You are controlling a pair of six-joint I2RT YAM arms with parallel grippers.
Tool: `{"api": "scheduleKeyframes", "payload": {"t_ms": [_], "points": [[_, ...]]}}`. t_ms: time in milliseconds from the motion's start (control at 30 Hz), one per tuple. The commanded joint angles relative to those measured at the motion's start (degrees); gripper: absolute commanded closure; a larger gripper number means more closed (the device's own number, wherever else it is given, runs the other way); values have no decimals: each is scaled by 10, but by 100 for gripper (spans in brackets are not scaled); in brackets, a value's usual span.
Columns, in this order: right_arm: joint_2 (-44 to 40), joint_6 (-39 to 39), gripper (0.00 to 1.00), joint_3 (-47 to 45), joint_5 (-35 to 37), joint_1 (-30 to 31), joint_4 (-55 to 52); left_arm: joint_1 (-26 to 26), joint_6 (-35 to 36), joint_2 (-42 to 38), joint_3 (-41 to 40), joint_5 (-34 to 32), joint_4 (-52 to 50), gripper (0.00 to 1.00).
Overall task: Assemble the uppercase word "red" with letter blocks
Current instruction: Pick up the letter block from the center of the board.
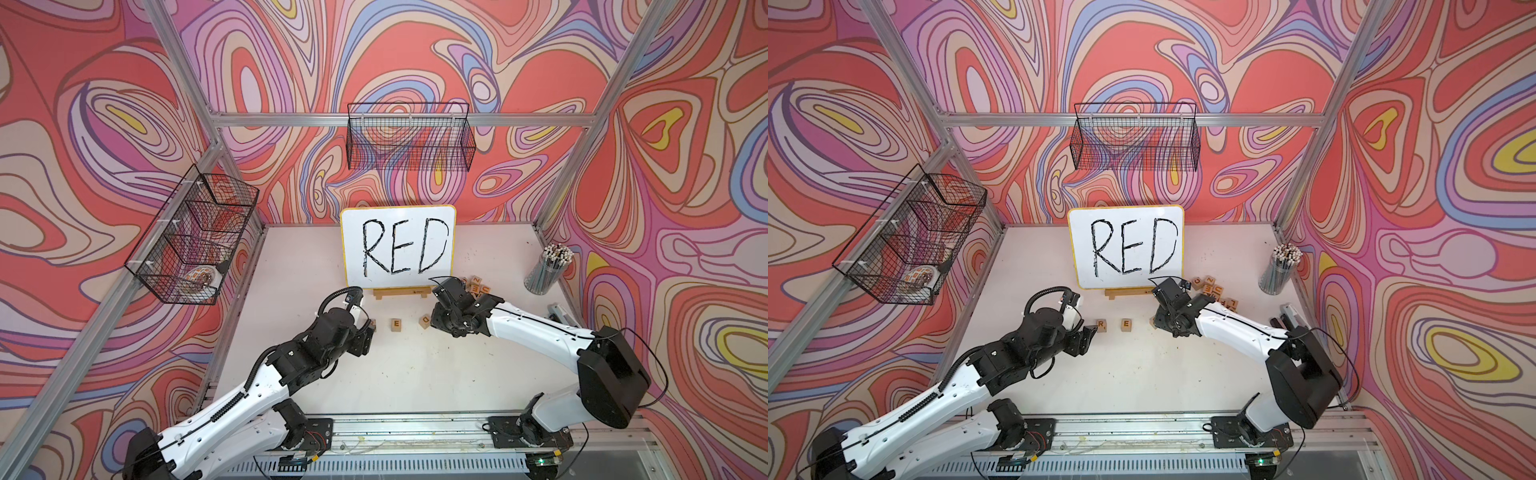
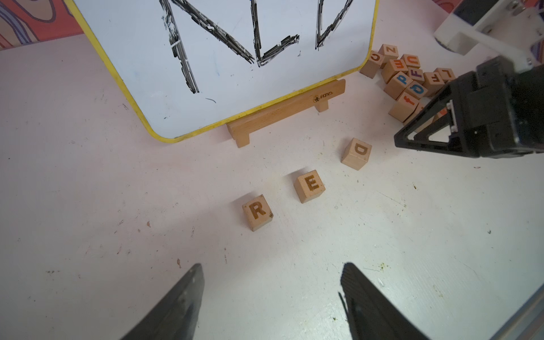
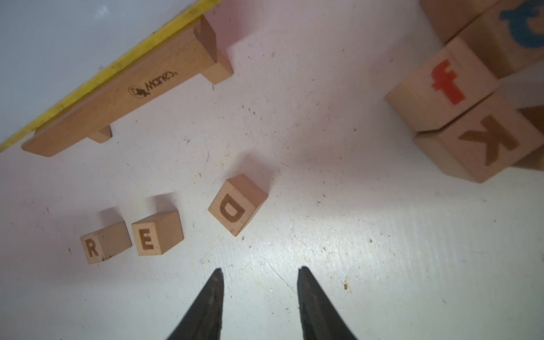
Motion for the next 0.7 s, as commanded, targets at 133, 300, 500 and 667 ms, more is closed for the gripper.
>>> {"api": "scheduleKeyframes", "payload": {"t_ms": [133, 300, 500, 667], "points": [[-6, 104, 53, -7, 15, 4, 12, 3, 8, -7, -1, 2, 7, 24], [12, 132, 52, 3, 12, 4, 0, 3, 7, -14, -2, -1, 4, 24], [24, 155, 51, 29, 29, 4, -34, 3, 1, -26, -9, -5, 2, 24], [45, 158, 51, 52, 26, 4, -45, 3, 1, -30, -9, -5, 0, 24]]}}
